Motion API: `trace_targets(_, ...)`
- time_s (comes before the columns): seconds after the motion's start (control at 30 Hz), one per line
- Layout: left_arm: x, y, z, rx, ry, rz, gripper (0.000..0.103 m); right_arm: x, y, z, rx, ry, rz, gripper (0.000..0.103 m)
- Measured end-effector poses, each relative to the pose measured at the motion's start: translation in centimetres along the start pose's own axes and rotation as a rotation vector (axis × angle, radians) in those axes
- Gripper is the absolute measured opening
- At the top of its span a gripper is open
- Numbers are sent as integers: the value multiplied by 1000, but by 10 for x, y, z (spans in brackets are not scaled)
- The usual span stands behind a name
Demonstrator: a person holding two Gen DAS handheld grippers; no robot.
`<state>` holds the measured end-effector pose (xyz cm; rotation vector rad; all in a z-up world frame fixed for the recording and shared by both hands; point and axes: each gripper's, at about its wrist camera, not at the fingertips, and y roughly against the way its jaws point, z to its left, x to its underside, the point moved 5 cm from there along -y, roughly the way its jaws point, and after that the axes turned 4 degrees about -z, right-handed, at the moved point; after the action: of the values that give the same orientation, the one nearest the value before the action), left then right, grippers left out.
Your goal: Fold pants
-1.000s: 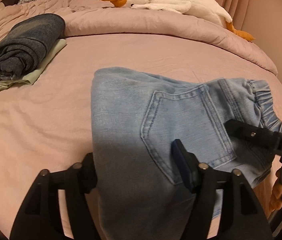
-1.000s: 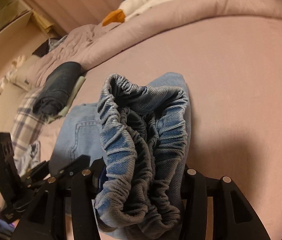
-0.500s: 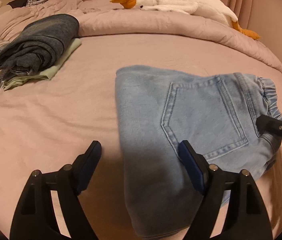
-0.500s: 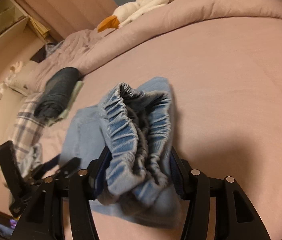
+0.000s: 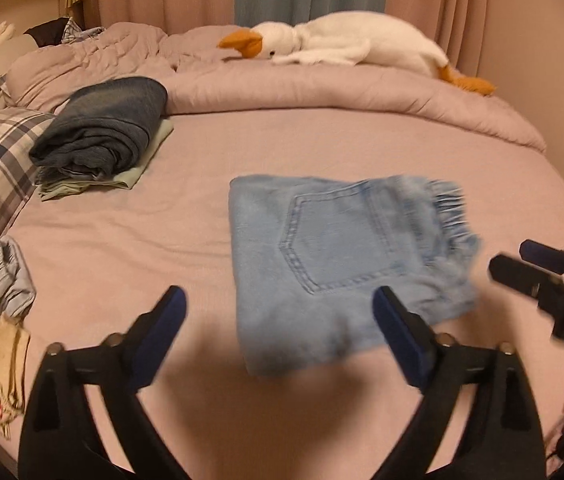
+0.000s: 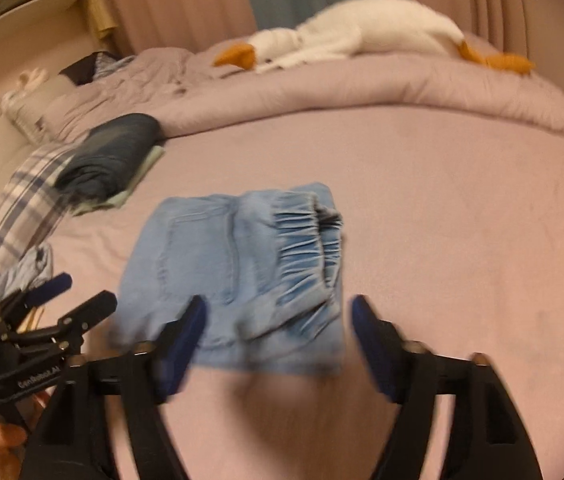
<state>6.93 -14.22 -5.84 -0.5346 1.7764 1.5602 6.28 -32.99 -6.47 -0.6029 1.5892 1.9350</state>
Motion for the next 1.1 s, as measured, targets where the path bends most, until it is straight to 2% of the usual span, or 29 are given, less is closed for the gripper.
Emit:
trace_targets(0.03, 0, 9, -2, 0, 2, -7, 102, 0, 11, 6, -3, 22, -16, 91)
trace_targets(0.2, 2, 48, -10, -12, 15, -38, 102, 6, 46, 30, -3, 116, -77, 93)
trace_targets(0.33, 5, 67, -15, -24, 26, -27, 102, 12, 60, 40, -24, 132, -103, 102)
trace_targets(0.57, 9, 92, -14, -47, 52, -61, 102, 18, 80, 46, -34, 102, -131, 102)
trace_targets(1.1, 11, 109, -22, -84, 10, -84, 102, 22, 102, 54, -25, 107, -164, 102)
